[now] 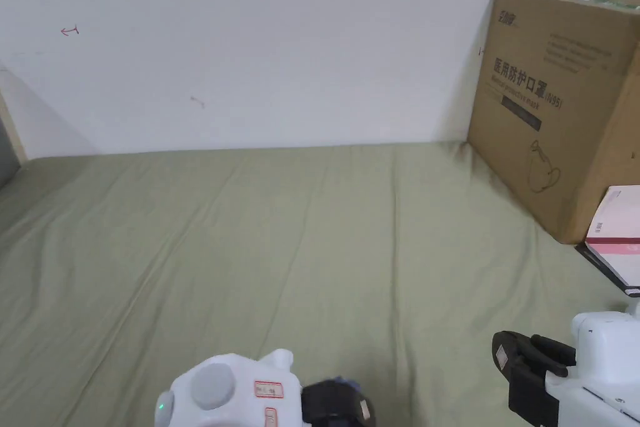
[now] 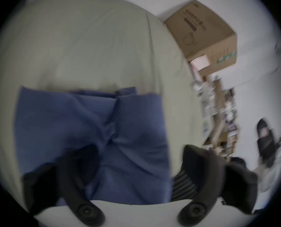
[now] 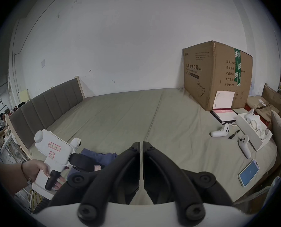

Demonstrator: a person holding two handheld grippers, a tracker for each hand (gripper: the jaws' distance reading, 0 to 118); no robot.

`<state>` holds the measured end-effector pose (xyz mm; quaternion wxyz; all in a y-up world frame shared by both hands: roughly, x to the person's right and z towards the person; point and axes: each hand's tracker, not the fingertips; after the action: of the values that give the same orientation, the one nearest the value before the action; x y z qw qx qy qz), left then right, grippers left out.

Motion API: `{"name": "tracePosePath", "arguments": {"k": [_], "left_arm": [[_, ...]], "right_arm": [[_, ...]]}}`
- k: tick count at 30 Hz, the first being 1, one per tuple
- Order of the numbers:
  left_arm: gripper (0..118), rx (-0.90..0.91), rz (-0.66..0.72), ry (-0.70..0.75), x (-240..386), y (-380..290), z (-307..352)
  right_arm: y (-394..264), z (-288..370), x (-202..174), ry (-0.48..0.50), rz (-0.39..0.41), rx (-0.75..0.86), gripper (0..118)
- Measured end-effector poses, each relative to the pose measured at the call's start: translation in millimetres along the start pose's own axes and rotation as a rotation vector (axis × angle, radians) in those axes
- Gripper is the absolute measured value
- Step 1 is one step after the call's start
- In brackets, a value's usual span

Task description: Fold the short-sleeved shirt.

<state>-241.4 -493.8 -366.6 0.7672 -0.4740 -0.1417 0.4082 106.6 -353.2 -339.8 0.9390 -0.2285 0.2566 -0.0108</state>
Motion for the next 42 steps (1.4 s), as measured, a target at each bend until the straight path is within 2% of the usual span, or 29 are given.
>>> {"name": "tracePosePath", "arguments": {"k": [2,4,7,8,9,10,11,12,16,22,25,29,31,33,35,39,41,42], "left_arm": [[116,0.084,0.006,-0.102,2,-2,21],[116,0.174,-0.069,-0.079,12,-7,49],[115,0.291,-0.269,0.153,32,-16,89],[112,0.311,-0.337,0.210,40,-19,97],[93,0.335,-0.394,0.246,45,-24,101],[60,0.337,-0.431,0.251,51,-25,100],[17,0.315,-0.464,0.266,56,-26,95],[1,0.315,-0.465,0.255,57,-24,87],[1,0.176,-0.464,0.260,61,-17,38],[1,-0.045,-0.397,0.387,40,-23,-54],[0,-0.050,-0.330,0.309,29,-24,-73],[1,-0.133,-0.188,0.053,26,-29,-74],[1,-0.063,-0.235,0.024,37,-37,-59],[1,0.120,-0.384,0.107,59,-41,-22],[1,0.302,-0.477,0.142,79,-41,22],[1,0.770,-0.679,0.288,126,-54,123],[1,0.964,-0.723,0.343,142,-62,160],[1,1.051,-0.724,0.375,149,-66,176]], "right_arm": [[-1,0,1,0.002,-0.002,0.002,2],[0,0,2,0.003,-0.008,0.000,2],[4,3,5,0.027,-0.029,0.014,2],[6,3,5,0.028,-0.029,0.022,2],[7,3,5,0.026,-0.026,0.035,2],[8,3,5,0.024,-0.024,0.047,2],[9,3,6,0.024,-0.026,0.062,2],[10,2,7,0.024,-0.030,0.073,2],[13,-3,10,0.027,-0.057,0.077,2],[12,-5,9,0.003,-0.064,0.042,2],[12,-5,7,-0.006,-0.064,0.016,2],[7,-8,5,0.008,-0.059,-0.010,2],[7,-9,4,0.026,-0.067,-0.022,2],[8,-7,2,0.046,-0.079,-0.018,2],[13,-1,0,0.068,-0.074,0.015,2],[35,25,-11,0.048,-0.002,0.215,2],[37,16,-6,0.046,0.045,0.351,2],[47,30,-13,0.013,0.069,0.429,2]]}}
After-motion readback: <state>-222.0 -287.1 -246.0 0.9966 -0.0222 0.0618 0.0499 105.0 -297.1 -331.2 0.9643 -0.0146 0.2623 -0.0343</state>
